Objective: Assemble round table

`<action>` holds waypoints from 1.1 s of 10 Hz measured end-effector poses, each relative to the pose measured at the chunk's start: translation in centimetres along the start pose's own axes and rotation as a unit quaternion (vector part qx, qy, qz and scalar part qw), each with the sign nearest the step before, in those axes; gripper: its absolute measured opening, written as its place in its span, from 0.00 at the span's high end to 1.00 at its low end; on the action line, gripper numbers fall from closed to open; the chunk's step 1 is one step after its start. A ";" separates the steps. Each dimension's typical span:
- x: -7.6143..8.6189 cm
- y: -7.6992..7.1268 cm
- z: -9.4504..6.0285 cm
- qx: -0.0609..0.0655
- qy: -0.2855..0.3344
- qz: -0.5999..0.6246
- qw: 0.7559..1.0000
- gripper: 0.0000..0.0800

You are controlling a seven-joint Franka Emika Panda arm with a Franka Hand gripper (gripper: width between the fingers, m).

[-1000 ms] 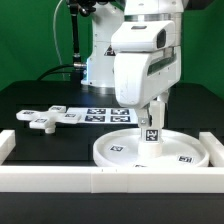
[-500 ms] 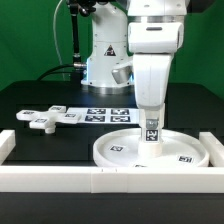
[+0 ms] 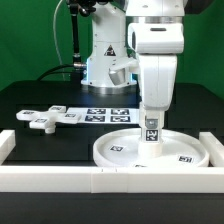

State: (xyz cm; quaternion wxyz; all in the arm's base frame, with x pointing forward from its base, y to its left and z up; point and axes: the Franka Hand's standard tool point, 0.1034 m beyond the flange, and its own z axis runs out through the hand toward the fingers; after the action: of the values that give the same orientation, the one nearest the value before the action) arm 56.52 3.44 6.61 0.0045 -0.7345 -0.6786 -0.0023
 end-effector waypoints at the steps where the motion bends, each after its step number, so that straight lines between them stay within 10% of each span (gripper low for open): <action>1: 0.0 0.0 0.0 0.000 0.000 0.009 1.000 0.49; 11: 0.2 -0.2 0.0 0.005 0.000 0.348 0.937 0.49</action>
Offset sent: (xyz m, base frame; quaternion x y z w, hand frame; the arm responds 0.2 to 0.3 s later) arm 0.0033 -0.0067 -0.0023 0.0245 -0.0086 0.0959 0.9951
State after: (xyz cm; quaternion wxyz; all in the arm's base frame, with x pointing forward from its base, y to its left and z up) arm 56.34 3.63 6.59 0.0083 -0.9247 -0.3806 0.0028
